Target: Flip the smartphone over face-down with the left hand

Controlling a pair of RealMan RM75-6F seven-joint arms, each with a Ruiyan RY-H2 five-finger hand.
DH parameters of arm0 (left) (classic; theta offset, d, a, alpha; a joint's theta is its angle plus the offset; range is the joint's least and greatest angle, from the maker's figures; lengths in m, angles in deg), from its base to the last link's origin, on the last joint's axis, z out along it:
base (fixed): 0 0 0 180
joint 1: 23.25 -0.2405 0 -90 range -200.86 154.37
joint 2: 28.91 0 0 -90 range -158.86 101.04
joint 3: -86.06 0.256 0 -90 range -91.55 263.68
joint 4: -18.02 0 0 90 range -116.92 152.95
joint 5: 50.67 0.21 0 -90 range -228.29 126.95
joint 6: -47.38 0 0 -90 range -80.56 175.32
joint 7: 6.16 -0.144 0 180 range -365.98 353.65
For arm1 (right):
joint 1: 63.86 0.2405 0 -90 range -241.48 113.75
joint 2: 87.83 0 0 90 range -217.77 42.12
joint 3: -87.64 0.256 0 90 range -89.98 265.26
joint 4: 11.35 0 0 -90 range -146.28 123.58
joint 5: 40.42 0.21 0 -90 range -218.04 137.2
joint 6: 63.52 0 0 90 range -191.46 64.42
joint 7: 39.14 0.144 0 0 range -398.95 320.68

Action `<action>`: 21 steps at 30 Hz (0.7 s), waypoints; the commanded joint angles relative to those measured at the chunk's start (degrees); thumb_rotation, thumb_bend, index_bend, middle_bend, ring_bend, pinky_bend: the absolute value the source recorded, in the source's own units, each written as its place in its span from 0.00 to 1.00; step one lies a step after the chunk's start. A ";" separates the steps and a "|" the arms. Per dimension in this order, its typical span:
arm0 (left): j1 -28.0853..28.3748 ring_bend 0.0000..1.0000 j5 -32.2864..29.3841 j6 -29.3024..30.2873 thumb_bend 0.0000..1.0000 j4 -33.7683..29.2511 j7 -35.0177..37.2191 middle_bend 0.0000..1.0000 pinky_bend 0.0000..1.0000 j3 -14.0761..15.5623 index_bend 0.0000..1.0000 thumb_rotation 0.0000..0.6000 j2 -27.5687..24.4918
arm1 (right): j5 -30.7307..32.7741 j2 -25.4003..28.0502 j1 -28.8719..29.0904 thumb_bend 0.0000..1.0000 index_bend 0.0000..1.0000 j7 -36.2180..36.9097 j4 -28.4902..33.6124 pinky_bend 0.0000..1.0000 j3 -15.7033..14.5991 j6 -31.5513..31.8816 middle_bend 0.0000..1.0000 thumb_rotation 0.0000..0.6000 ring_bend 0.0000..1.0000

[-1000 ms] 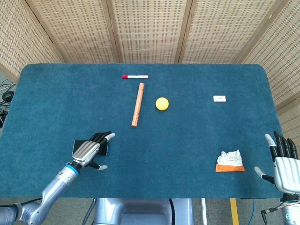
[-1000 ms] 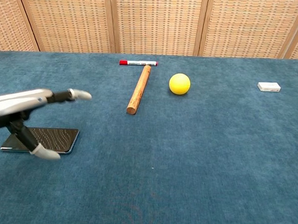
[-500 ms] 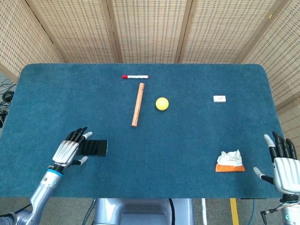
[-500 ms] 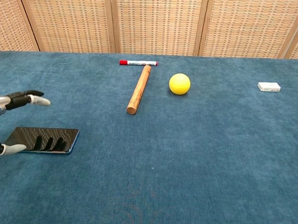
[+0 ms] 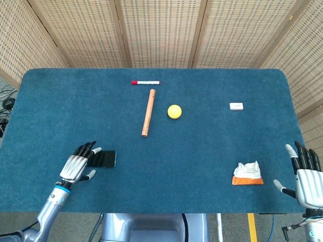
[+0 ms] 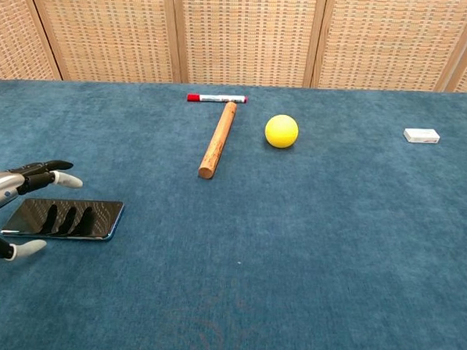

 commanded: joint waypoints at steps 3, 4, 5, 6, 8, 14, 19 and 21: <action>0.30 0.01 -0.15 -0.83 0.34 0.80 -1.21 0.00 0.09 -0.32 0.17 1.00 1.33 | 0.21 0.04 0.05 0.00 0.00 0.22 -0.04 0.00 0.01 -0.21 0.00 1.00 0.00; 0.37 0.01 -0.24 -0.98 0.34 0.96 -1.33 0.00 0.09 -0.43 0.17 1.00 1.47 | 0.23 0.04 0.07 0.00 0.00 0.25 -0.06 0.00 0.01 -0.26 0.00 1.00 0.00; 0.49 0.01 -0.34 -1.16 0.34 1.20 -1.41 0.00 0.09 -0.61 0.17 1.00 1.64 | 0.31 0.05 0.10 0.00 0.00 0.36 -0.08 0.00 -0.01 -0.39 0.00 1.00 0.00; 0.59 0.01 -0.47 -1.27 0.34 1.37 -1.37 0.00 0.09 -0.83 0.17 1.00 1.73 | 0.39 0.07 0.11 0.00 0.00 0.47 -0.08 0.00 -0.03 -0.50 0.00 1.00 0.00; 0.82 0.01 -0.72 -1.58 0.34 1.63 -1.35 0.00 0.09 -1.21 0.17 1.00 1.88 | 0.60 0.12 0.18 0.00 0.00 0.70 -0.14 0.00 0.03 -0.70 0.00 1.00 0.00; 1.27 0.01 -0.88 -2.21 0.34 1.86 -2.37 0.00 0.09 -1.63 0.17 1.00 2.31 | 0.99 0.31 0.28 0.00 0.00 1.34 -0.19 0.00 0.16 -0.99 0.00 1.00 0.00; 1.30 0.01 -1.59 -3.09 0.34 2.91 -2.75 0.00 0.09 -1.82 0.17 1.00 3.05 | 0.96 0.34 0.28 0.00 0.00 1.46 -0.24 0.00 0.12 -0.98 0.00 1.00 0.00; 1.26 0.01 -1.58 -3.13 0.34 3.47 -2.61 0.00 0.09 -1.80 0.17 1.00 3.25 | 0.94 0.32 0.31 0.00 0.00 1.40 -0.23 0.00 0.07 -1.06 0.00 1.00 0.00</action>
